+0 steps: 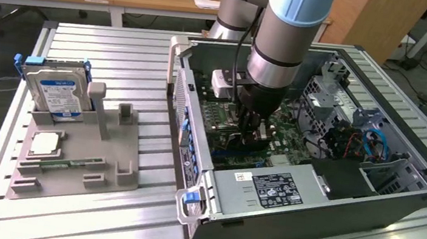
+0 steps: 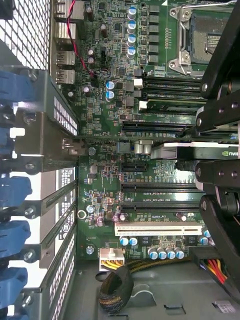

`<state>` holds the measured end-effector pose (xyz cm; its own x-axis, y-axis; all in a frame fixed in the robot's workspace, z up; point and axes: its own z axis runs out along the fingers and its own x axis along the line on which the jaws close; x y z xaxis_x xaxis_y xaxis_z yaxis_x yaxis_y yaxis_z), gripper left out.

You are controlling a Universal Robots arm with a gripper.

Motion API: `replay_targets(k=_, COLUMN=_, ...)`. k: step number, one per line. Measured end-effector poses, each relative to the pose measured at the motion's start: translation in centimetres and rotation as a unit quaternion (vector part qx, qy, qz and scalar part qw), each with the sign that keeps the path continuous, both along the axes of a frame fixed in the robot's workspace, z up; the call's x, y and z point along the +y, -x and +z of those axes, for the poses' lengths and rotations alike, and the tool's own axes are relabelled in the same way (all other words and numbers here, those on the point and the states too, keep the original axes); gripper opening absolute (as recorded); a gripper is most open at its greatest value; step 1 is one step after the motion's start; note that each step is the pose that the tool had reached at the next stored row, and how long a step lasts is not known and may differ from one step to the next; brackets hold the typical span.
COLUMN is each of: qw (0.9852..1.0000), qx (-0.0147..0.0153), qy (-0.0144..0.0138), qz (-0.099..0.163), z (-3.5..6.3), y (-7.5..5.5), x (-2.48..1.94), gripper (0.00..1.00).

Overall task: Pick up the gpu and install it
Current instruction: 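Insert the gpu into the slot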

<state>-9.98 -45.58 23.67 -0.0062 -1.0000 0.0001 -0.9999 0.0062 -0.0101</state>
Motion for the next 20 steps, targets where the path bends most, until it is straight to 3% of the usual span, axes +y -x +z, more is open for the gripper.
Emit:
replay_targets(k=7, qw=1.0, qx=-0.001, qy=0.0006, qz=0.001, z=-0.49, y=0.33, x=-0.03, gripper=0.26)
replay_targets(k=20, qw=1.0, qx=-0.001, qy=0.0006, qz=0.001, z=-0.49, y=0.34, x=-0.03, gripper=0.26)
